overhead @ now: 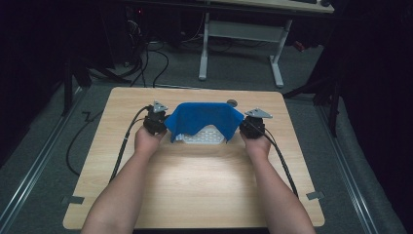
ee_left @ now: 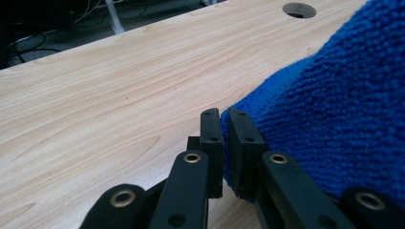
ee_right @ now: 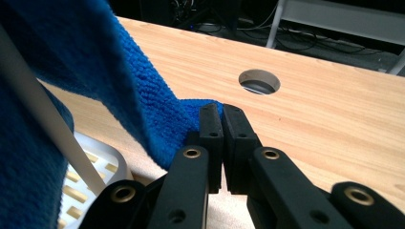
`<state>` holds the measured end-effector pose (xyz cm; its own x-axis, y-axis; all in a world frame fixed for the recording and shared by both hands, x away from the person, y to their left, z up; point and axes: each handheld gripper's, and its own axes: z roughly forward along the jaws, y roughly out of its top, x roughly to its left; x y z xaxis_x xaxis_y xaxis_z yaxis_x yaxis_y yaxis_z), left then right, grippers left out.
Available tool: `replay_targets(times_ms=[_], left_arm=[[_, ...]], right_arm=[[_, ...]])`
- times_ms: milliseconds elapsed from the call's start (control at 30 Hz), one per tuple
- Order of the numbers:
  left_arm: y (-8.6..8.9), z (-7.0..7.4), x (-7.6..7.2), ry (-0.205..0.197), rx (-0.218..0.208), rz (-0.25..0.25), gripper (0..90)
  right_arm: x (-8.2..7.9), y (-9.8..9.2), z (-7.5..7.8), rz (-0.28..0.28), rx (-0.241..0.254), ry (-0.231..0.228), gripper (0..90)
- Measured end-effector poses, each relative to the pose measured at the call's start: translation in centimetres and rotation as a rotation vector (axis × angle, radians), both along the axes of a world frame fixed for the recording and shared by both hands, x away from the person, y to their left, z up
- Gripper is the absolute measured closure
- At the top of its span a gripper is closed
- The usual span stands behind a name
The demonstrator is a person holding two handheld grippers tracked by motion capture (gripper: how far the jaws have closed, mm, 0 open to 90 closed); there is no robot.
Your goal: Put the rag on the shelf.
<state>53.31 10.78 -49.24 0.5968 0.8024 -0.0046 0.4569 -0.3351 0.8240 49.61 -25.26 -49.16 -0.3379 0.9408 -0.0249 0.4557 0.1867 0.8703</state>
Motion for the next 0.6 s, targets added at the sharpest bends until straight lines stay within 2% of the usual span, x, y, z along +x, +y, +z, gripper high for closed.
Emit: replay_targets(times_ms=[100,267,433,600], left_arm=[[0.2,0.0,-0.1,0.003,-0.009,0.008,77.6],[0.5,0.5,-0.3,-0.017,-0.015,0.043,60.5],[0.8,1.2,-0.7,-0.043,-0.019,0.061,57.9],[0.9,0.9,-1.0,-0.032,-0.008,0.054,58.3]], right_arm=[[-0.1,-0.2,-0.1,-0.006,0.011,0.008,85.2],[-0.3,-0.7,0.5,-0.018,0.012,0.005,69.9],[-0.7,-1.3,1.2,-0.031,0.015,-0.006,67.1],[-1.1,-1.7,1.8,-0.043,0.014,-0.018,64.5]])
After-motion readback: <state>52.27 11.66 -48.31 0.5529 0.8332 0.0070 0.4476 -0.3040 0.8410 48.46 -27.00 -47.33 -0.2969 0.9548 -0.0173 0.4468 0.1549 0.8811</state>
